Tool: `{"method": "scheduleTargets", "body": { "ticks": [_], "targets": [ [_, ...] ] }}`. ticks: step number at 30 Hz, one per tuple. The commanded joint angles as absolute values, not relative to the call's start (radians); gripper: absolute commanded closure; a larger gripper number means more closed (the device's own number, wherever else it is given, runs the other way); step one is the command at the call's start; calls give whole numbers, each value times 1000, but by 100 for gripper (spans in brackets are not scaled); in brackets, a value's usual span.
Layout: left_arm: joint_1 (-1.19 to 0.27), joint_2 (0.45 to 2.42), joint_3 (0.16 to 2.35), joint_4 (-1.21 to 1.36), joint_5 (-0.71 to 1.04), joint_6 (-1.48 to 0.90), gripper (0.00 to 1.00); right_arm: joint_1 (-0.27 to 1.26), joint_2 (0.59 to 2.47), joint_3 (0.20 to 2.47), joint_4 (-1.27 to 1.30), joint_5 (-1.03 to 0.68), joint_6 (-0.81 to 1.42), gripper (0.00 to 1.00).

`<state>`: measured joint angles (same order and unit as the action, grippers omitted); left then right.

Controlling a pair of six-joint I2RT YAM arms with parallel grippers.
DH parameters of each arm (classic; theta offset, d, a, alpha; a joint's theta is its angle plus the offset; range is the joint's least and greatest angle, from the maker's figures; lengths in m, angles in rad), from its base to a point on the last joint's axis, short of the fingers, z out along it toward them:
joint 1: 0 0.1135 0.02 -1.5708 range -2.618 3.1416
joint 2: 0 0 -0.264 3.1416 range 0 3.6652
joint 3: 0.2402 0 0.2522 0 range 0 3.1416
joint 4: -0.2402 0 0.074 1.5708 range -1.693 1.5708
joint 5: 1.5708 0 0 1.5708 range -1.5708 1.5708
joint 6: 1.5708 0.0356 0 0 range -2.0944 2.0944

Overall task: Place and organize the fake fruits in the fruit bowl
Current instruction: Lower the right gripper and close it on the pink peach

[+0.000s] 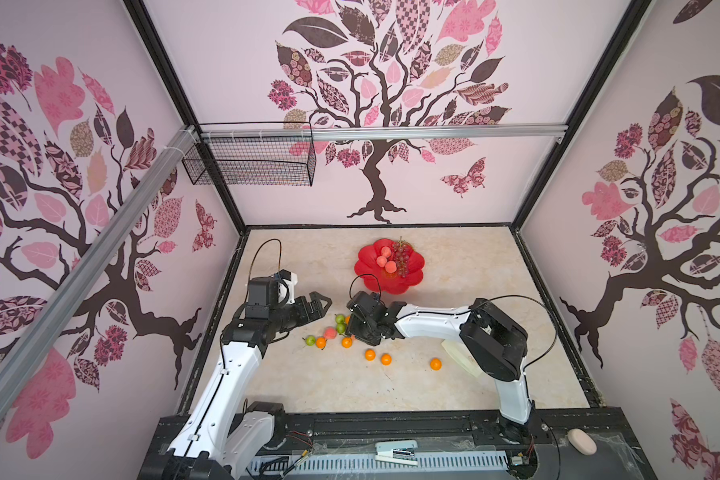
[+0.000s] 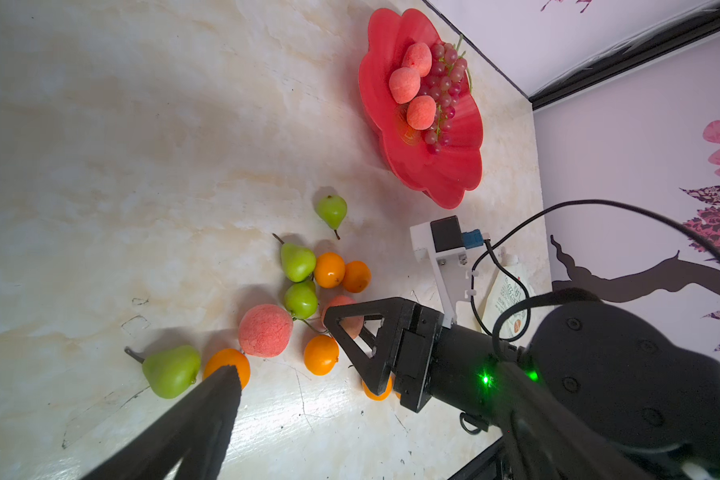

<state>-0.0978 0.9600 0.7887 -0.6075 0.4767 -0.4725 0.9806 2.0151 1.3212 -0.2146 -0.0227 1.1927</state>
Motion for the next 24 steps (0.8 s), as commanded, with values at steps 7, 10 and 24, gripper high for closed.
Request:
{"method": "scheduleTargets", "body": {
  "ticks": [7,10,24],
  "targets": [
    [-93,962,755,-575,489,-465,2,985,2064,1325,-248,-22,1191,45],
    [-93,964,753,-575,490,-467,2,985,2049,1306,-226,-22,1195,47],
    [-92,952,748,-571,485,-471,2,985,1953,1284,-224,1,1167,52]
  ]
}}
